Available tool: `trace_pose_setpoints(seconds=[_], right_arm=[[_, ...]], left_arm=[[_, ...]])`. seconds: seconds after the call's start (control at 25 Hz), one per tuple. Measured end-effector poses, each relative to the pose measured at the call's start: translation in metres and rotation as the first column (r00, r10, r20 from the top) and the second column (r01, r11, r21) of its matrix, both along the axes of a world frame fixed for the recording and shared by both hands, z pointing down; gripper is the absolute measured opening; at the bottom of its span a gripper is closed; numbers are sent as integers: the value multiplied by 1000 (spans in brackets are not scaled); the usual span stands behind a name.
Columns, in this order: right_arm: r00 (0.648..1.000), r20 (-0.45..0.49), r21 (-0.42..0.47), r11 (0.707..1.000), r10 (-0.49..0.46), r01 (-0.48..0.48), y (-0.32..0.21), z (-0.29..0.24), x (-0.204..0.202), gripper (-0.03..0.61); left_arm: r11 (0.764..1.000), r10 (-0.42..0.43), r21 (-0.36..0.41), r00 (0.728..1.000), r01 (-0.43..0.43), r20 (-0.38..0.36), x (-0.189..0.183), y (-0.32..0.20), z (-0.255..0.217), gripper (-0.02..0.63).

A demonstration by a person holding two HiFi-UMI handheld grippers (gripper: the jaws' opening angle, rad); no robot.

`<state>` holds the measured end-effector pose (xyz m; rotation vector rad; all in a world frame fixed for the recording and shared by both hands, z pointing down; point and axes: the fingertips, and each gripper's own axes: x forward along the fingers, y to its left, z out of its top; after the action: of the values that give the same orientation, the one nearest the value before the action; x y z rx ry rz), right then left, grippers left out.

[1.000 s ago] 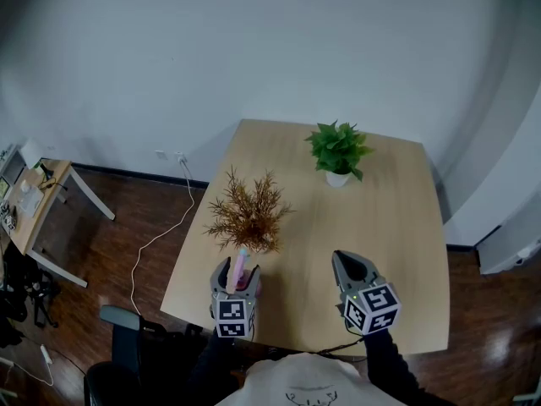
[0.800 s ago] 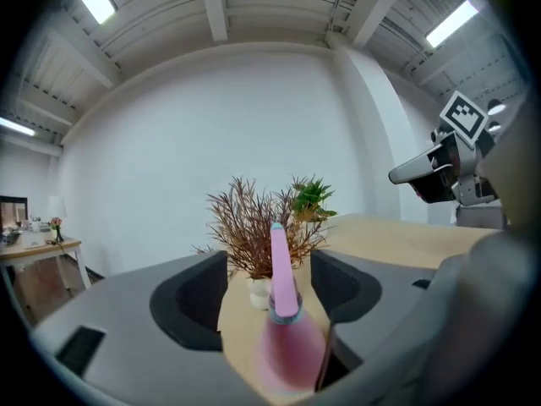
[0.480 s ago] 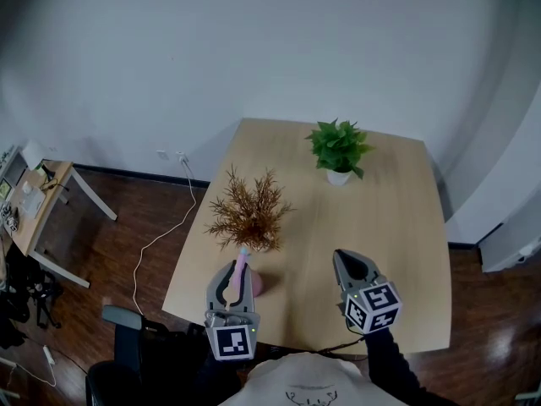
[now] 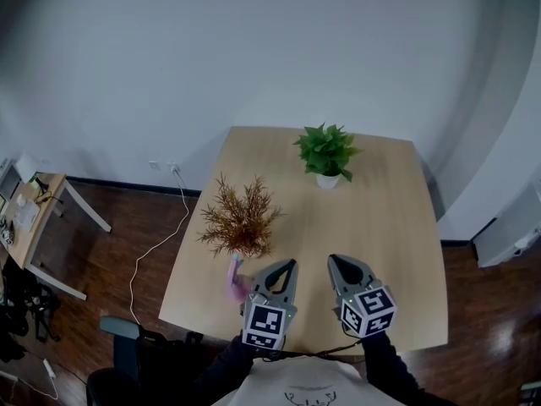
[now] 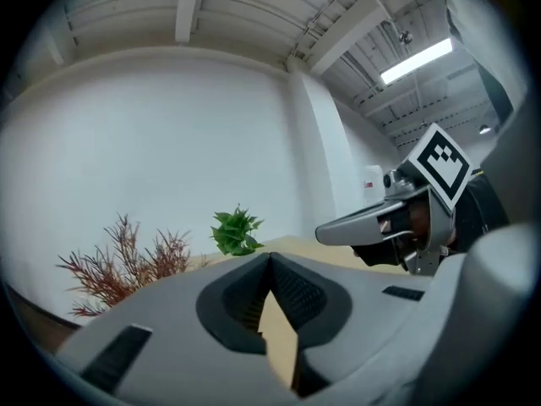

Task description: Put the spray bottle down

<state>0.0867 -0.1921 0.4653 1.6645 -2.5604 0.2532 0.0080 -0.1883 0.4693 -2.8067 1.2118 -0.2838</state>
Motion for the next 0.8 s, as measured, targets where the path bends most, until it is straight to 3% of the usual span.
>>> trace_pose_setpoints(seconds=[0.36, 0.8], right_arm=[[999, 48, -11, 1000, 21, -20, 6, -2, 9, -11], [999, 41, -2, 1000, 10, -10, 6, -3, 8, -14]], left_arm=[[986, 54, -159, 998, -56, -12, 28, 0, 22, -5], [975, 92, -199, 995, -96, -30, 33, 5, 23, -5]])
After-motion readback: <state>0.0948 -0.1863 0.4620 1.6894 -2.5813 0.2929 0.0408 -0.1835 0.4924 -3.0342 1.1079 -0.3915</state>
